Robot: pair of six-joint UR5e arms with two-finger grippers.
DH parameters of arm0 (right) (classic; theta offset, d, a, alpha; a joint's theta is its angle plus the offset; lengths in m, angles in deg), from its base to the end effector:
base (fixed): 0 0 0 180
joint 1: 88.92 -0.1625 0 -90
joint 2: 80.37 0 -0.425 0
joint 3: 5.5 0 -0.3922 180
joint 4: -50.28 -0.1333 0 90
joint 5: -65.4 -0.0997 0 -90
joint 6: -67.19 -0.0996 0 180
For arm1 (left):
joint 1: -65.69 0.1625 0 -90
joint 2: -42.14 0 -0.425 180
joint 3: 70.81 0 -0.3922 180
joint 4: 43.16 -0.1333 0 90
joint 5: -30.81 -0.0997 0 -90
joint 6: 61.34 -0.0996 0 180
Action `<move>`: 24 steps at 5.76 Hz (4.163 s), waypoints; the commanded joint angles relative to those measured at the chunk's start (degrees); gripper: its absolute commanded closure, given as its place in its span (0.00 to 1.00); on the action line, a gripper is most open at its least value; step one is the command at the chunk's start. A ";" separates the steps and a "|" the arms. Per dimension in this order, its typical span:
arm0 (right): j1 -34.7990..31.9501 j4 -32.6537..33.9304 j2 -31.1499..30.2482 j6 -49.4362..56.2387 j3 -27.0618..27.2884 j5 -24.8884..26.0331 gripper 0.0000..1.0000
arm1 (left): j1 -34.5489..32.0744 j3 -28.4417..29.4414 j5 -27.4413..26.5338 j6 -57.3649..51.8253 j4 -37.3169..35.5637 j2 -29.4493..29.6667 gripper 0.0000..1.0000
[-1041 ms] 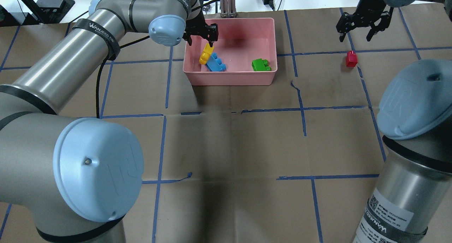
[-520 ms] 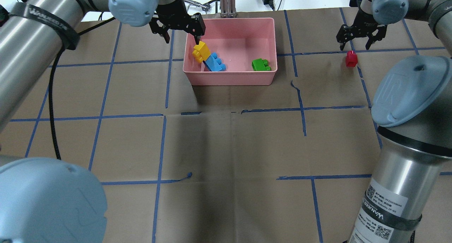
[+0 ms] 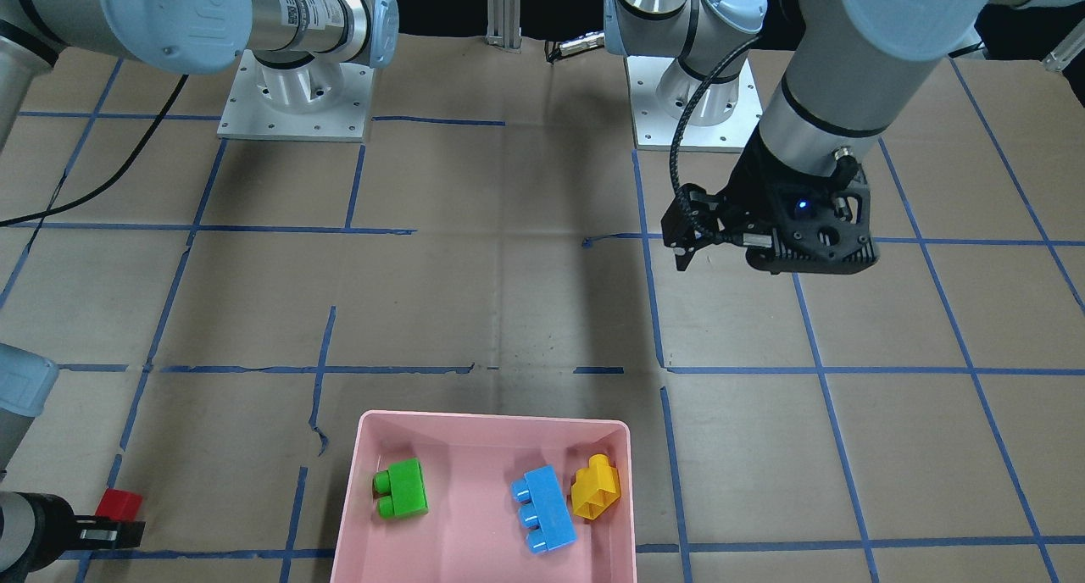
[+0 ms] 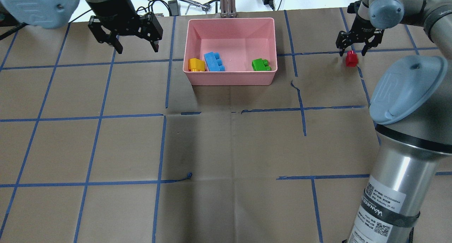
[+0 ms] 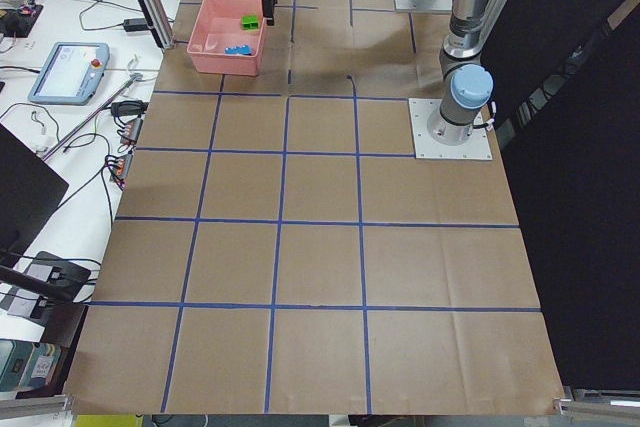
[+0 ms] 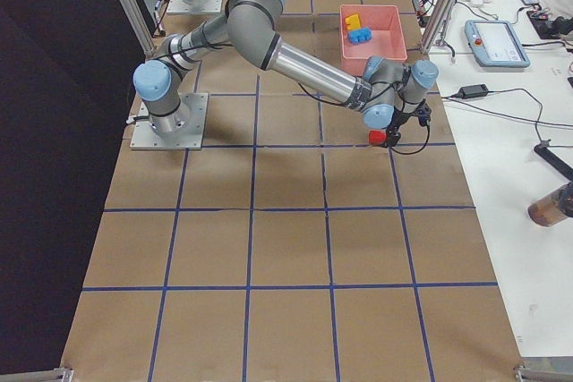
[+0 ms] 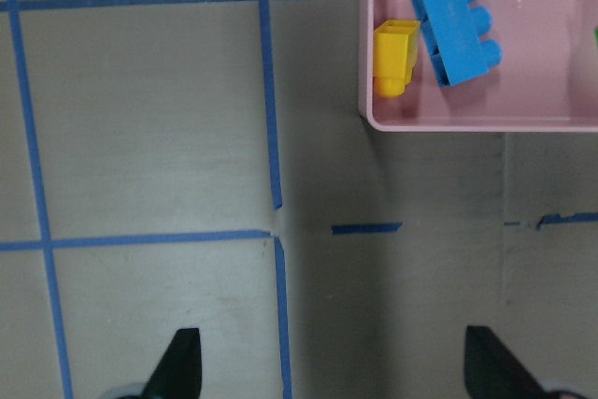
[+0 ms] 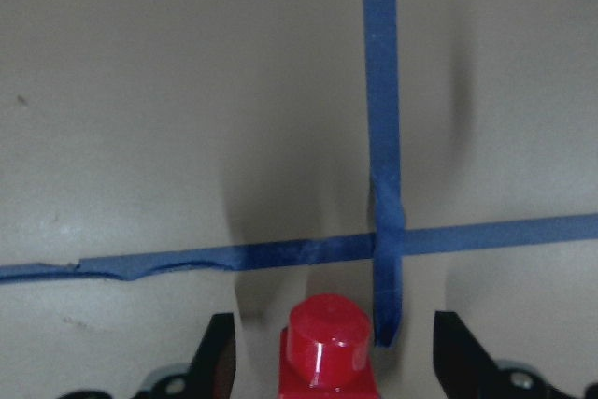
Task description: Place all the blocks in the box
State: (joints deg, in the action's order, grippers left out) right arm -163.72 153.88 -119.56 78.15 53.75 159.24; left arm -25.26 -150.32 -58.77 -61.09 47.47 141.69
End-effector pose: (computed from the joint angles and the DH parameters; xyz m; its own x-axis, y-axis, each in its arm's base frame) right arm -0.0838 -0.7914 0.1866 -0.9968 0.0674 0.0439 0.0723 0.9898 0.1231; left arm -0.1433 -0.5606 0.4890 -0.9999 0.0123 0.0074 0.0122 0.9999 -0.0054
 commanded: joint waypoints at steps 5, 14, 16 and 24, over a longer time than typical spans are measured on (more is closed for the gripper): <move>-0.09 -2.18 -1.58 1.00 -1.31 -0.24 0.90 | 1.29 -7.33 -1.57 -0.07 0.17 -9.29 0.01; -28.04 0.19 -4.32 -26.60 -5.28 -6.04 0.71 | 1.39 -7.33 -1.92 -0.07 1.13 -10.78 0.01; -27.69 -0.24 -5.36 -26.60 -5.45 -5.25 0.00 | 1.39 -7.33 -1.92 -0.07 1.22 -10.87 0.01; -20.69 -17.50 -17.37 -18.49 -4.49 -5.07 0.01 | 1.47 -7.59 -2.61 -0.07 1.22 -11.22 0.01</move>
State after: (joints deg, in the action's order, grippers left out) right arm -187.34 142.42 -133.46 54.97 48.96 154.18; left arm -23.81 -157.96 -60.97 -61.16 48.75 130.47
